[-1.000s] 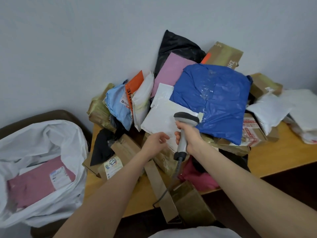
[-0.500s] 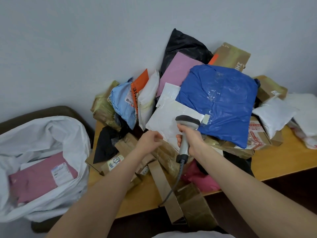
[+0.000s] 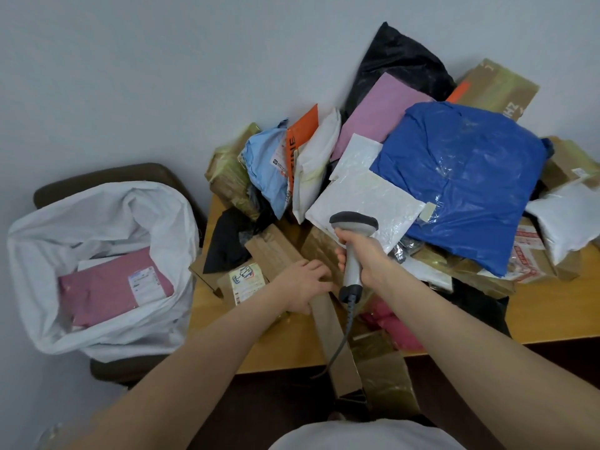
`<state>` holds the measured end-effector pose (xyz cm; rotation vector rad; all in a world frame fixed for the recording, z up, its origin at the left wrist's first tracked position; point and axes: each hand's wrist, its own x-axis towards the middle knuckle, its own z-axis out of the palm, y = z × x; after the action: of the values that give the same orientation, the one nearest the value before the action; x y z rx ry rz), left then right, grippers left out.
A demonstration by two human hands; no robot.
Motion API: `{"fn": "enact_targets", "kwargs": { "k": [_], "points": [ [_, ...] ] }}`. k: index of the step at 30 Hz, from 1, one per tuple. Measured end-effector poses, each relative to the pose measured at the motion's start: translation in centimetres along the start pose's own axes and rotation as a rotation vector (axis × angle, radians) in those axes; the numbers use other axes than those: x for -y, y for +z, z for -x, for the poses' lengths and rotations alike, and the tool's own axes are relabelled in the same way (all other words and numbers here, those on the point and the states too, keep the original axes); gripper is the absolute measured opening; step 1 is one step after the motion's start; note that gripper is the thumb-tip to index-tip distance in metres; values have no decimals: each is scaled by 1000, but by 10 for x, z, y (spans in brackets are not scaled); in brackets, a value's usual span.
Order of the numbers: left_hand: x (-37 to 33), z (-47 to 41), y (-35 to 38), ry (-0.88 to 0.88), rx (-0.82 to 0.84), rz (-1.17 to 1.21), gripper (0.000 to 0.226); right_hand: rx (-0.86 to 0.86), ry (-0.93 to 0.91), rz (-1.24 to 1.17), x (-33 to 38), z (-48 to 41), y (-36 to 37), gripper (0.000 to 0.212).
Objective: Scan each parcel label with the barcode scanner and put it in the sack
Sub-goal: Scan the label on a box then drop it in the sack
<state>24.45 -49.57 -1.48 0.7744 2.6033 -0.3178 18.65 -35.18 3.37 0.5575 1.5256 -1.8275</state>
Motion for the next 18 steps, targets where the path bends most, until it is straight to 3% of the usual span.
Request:
{"fn": "enact_targets", "kwargs": {
  "k": [11, 18],
  "points": [
    [5, -7, -15, 53, -20, 22, 55, 41, -11, -58, 12, 15, -31, 25],
    [27, 0, -61, -87, 52, 289, 55, 115, -6, -137, 32, 36, -33, 26]
  ]
}}
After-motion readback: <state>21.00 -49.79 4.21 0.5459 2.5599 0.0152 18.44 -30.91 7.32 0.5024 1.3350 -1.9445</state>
